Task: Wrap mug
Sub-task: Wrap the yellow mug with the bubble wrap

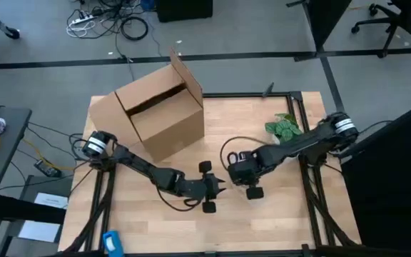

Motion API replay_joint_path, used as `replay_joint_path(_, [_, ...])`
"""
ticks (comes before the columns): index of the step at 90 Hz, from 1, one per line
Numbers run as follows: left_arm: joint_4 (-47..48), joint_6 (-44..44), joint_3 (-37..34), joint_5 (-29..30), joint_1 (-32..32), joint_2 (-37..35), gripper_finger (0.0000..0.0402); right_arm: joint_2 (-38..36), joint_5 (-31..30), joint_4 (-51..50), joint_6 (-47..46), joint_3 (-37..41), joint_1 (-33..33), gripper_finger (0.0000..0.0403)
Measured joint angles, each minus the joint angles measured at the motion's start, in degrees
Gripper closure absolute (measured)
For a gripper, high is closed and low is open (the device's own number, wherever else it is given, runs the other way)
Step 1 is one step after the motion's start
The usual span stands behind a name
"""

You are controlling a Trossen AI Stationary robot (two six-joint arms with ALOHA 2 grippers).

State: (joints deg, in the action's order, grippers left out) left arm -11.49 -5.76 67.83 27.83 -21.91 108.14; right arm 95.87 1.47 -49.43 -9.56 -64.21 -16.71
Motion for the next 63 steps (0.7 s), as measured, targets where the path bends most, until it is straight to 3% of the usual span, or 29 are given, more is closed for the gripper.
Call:
replay_joint_path(22, [0.63, -0.18, 0.00, 0.00, -0.28, 0.00, 0.0301, 3.34, -0.37, 1.16, -0.67, 1.88, -0.83, 0.0403])
replay_joint_path(43, [0.66, -0.37, -0.02, 0.54, -0.24, 0.02, 0.0301, -6.90, -0.80, -9.17, -1.82, -5.61, -0.69, 0.0403])
replay_joint_path(53, [0.68, -0.35, -0.02, 1.00, -0.22, 0.02, 0.0301, -11.22, -1.28, -11.89, -3.22, -5.89, 0.24, 0.0403])
replay_joint_path(63, [0.55, -0.35, -0.02, 1.07, -0.22, 0.02, 0.0301, -14.04, -5.52, -10.90, -4.39, -4.61, 0.64, 0.0403])
